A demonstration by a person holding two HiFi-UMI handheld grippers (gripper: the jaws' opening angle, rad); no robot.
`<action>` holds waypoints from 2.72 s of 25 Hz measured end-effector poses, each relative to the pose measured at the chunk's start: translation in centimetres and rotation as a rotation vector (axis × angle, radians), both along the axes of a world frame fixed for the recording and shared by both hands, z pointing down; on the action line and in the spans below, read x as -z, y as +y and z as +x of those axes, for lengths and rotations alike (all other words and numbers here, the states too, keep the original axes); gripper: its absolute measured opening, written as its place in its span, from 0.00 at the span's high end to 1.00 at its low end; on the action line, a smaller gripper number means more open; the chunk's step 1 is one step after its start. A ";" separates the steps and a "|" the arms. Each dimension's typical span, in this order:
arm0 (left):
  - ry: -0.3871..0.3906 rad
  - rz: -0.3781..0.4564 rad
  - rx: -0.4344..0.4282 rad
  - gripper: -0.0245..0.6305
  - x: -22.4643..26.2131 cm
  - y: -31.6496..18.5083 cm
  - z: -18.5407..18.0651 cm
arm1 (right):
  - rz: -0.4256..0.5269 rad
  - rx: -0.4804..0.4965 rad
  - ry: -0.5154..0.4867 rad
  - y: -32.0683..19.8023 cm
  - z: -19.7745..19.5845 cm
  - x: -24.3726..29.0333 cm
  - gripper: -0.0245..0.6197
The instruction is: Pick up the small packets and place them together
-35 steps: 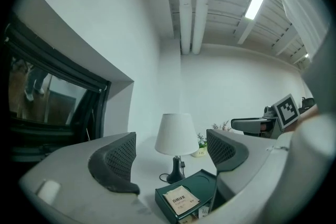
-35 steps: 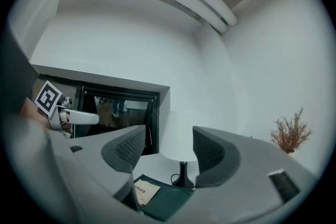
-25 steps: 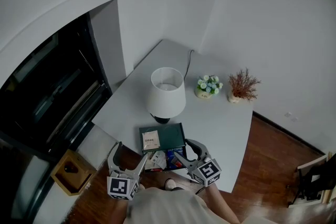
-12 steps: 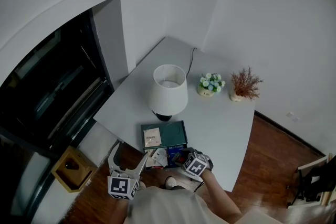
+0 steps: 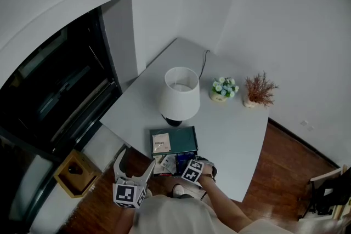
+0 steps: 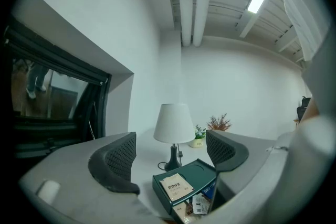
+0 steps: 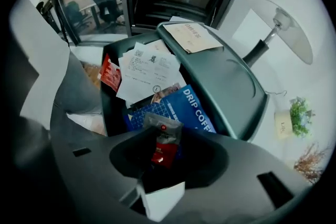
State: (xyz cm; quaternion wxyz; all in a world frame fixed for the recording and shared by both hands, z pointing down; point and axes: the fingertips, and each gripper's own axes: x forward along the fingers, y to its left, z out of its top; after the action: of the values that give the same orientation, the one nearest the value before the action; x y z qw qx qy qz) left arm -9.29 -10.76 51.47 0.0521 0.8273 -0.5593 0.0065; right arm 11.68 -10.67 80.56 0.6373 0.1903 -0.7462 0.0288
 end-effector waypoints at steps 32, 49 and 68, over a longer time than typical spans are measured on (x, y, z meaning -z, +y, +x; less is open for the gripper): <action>-0.007 0.001 0.035 0.34 -0.2 -0.1 -1.1 | 0.025 -0.534 -0.548 -11.8 1.4 8.5 0.94; -0.002 0.018 0.048 0.34 0.6 0.1 -1.6 | 0.403 -0.540 -0.902 -12.5 -0.6 17.4 0.27; 0.001 0.080 0.024 0.36 2.4 -1.1 0.5 | 0.761 -0.350 -1.165 -3.8 -2.3 31.5 0.43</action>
State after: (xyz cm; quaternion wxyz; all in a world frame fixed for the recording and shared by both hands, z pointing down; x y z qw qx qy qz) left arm -8.82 -11.83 49.10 0.0193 0.8219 -0.5690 -0.0167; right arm 9.40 -14.51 49.09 0.0111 0.4700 -0.8819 -0.0347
